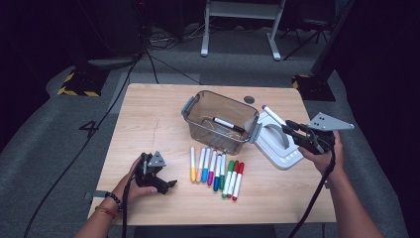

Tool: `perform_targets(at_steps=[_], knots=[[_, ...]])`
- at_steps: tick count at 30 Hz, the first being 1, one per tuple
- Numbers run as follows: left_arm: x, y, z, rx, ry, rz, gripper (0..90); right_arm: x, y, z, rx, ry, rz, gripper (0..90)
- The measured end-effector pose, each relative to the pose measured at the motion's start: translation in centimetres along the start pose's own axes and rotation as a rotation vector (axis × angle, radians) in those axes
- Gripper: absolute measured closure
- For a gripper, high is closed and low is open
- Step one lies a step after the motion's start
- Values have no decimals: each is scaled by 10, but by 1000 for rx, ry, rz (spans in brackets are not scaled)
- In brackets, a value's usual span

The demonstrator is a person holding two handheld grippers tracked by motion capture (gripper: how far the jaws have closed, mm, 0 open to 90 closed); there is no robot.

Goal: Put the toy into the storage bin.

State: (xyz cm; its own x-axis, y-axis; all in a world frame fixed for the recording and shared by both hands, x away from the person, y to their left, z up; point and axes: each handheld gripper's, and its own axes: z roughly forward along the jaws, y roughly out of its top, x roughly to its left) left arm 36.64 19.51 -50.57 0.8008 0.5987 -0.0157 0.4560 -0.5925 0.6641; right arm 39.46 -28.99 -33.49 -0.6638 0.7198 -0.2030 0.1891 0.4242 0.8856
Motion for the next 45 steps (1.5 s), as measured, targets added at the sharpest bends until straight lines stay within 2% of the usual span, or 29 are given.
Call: perform_targets(at_steps=[3, 8, 12, 19, 21, 28, 38, 42, 45], knots=[[0, 0, 0, 0, 0, 0, 5, 3, 12, 9, -10, 31, -6, 746], [0, 0, 0, 0, 0, 0, 5, 12, 35, 28, 4, 69, -51, 746], [0, 0, 0, 0, 0, 1, 5, 18, 48, 44, 12, 110, -69, 746], [0, 0, 0, 1, 0, 0, 5, 30, 58, 72, 29, 174, -88, 746], [0, 0, 0, 1, 0, 0, 5, 33, 61, 81, 46, 207, -91, 746], [0, 0, 0, 0, 0, 0, 5, 38, 64, 107, 98, 269, -108, 745], [0, 0, 0, 1, 0, 0, 5, 48, 59, 142, 159, 314, -134, 745], [0, 0, 0, 0, 0, 0, 5, 48, 55, 161, 221, 343, -130, 745], [0, 0, 0, 1, 0, 1, 5, 46, 54, 171, 251, 348, -131, 744]])
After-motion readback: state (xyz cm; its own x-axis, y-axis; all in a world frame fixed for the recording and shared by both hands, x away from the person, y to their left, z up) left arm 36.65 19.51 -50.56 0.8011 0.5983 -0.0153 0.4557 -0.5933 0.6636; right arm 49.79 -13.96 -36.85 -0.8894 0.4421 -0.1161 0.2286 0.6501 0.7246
